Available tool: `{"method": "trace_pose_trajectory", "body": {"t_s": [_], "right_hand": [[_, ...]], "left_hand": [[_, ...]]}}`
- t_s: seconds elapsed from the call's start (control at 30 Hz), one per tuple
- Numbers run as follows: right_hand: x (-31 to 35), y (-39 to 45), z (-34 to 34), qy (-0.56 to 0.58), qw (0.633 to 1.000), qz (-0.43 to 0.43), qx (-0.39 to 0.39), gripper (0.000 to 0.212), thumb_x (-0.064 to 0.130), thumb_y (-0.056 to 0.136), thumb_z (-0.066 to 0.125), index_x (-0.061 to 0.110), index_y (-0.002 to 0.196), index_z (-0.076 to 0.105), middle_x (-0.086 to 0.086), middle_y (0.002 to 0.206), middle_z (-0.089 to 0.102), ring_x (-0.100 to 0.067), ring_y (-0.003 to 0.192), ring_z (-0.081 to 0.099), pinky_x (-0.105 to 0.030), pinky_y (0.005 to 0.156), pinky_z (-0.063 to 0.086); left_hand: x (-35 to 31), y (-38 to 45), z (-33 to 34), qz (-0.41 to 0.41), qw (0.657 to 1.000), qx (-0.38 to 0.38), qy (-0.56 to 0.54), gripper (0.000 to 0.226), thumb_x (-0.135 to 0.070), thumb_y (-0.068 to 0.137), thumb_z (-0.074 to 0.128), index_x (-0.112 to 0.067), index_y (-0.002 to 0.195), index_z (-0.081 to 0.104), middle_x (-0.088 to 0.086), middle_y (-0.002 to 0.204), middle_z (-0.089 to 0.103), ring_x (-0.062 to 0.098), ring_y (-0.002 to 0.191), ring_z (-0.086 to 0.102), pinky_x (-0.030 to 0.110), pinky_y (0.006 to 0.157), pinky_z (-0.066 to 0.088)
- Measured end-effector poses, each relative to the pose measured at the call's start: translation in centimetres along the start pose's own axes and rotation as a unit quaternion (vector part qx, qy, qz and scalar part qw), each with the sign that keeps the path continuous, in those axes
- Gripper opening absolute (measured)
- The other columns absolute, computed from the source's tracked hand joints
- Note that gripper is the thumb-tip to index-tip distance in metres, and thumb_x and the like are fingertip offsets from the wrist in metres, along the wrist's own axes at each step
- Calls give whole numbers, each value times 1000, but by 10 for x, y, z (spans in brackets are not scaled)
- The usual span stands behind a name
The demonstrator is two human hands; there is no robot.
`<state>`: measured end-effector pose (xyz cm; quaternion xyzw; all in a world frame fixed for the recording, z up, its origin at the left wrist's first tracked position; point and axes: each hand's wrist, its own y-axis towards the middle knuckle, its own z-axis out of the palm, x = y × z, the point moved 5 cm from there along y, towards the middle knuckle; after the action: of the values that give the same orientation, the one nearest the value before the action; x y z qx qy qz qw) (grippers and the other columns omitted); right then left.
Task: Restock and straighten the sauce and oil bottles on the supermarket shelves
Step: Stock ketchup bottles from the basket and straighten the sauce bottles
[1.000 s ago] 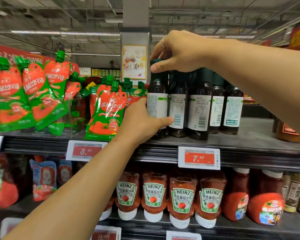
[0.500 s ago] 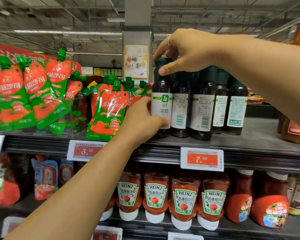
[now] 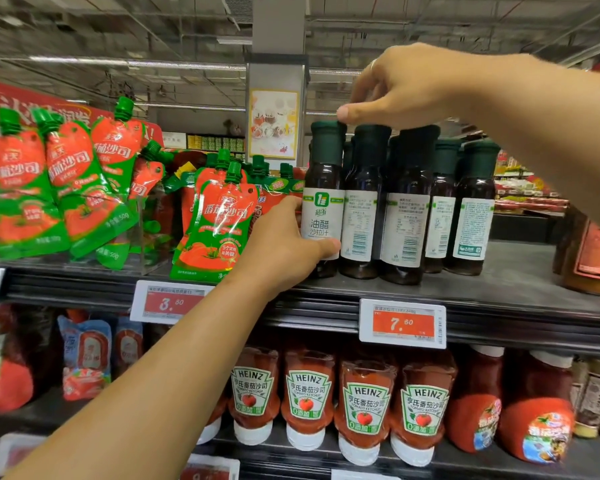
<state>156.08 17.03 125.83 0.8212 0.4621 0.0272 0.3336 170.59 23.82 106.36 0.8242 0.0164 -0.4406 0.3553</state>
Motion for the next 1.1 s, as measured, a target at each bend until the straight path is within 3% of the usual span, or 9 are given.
{"method": "trace_pose_trajectory", "body": {"t_s": [0.13, 0.33, 0.4, 0.47, 0.57, 0.67, 0.83, 1.0, 1.1], "right_hand": [[0, -4, 6, -8, 999, -6, 43, 48, 67, 92, 56, 28, 117, 71, 4, 107, 70, -20, 103, 62, -38, 95, 48], [-3, -6, 5, 26, 999, 3, 45, 29, 56, 90, 68, 34, 106, 76, 22, 82, 64, 5, 78, 57, -20, 67, 40], [-1, -6, 5, 25, 999, -1, 36, 31, 55, 90, 68, 32, 108, 77, 17, 84, 66, 0, 79, 59, -22, 69, 40], [1, -8, 3, 19, 999, -4, 40, 34, 55, 91, 67, 29, 111, 76, 12, 89, 67, -4, 81, 61, -22, 71, 41], [3, -12, -2, 7, 999, -13, 49, 37, 56, 92, 65, 27, 112, 76, 14, 86, 67, 3, 78, 58, -19, 66, 41], [7, -14, -6, -9, 999, -16, 39, 43, 59, 91, 63, 23, 112, 76, 6, 93, 71, -15, 85, 64, -30, 75, 48], [10, -16, -5, -38, 998, -1, 51, 46, 57, 96, 56, 18, 111, 75, -9, 103, 74, -27, 92, 65, -38, 79, 51], [3, -24, -13, 66, 996, -18, 58, 33, 40, 102, 53, 23, 126, 69, 4, 120, 70, -15, 110, 63, -40, 102, 48], [-2, -31, -12, 97, 992, -36, 77, 26, 32, 99, 59, 30, 122, 71, 12, 115, 71, -8, 107, 64, -39, 104, 47]], "left_hand": [[-1, 0, 0, 5, 1000, -4, 14, 52, -26, 74, 90, -32, 114, 57, -21, 101, 68, -14, 84, 65, 4, 62, 49], [-7, -3, 0, 13, 998, -19, 63, 57, -31, 73, 90, -27, 122, 60, -13, 116, 70, 6, 102, 68, 34, 94, 56], [-13, -7, -2, 23, 997, -36, 68, 68, -32, 73, 90, -26, 130, 54, -12, 119, 65, 9, 108, 64, 35, 96, 54], [-22, -14, -6, 58, 991, -86, 87, 77, -34, 74, 88, -25, 139, 46, -11, 123, 54, 7, 114, 54, 23, 96, 43], [-54, -26, -13, 162, 970, -143, 114, 59, -28, 82, 79, -20, 134, 51, -6, 123, 52, 5, 111, 48, 11, 91, 35], [-95, -17, -20, 209, 957, -135, 150, 37, -27, 83, 74, -17, 116, 62, -5, 108, 64, 13, 101, 58, 21, 87, 44], [-134, 24, -19, 165, 945, -65, 275, 38, -36, 80, 74, -20, 112, 62, -4, 103, 67, 18, 101, 62, 29, 80, 47], [-150, 43, -20, 187, 926, -70, 321, 48, -49, 77, 75, -19, 111, 58, -1, 102, 63, 22, 99, 58, 36, 74, 45], [-155, 52, -13, 169, 908, -39, 381, 56, -61, 75, 75, -20, 111, 59, -2, 100, 58, 23, 99, 53, 38, 75, 41]]}}
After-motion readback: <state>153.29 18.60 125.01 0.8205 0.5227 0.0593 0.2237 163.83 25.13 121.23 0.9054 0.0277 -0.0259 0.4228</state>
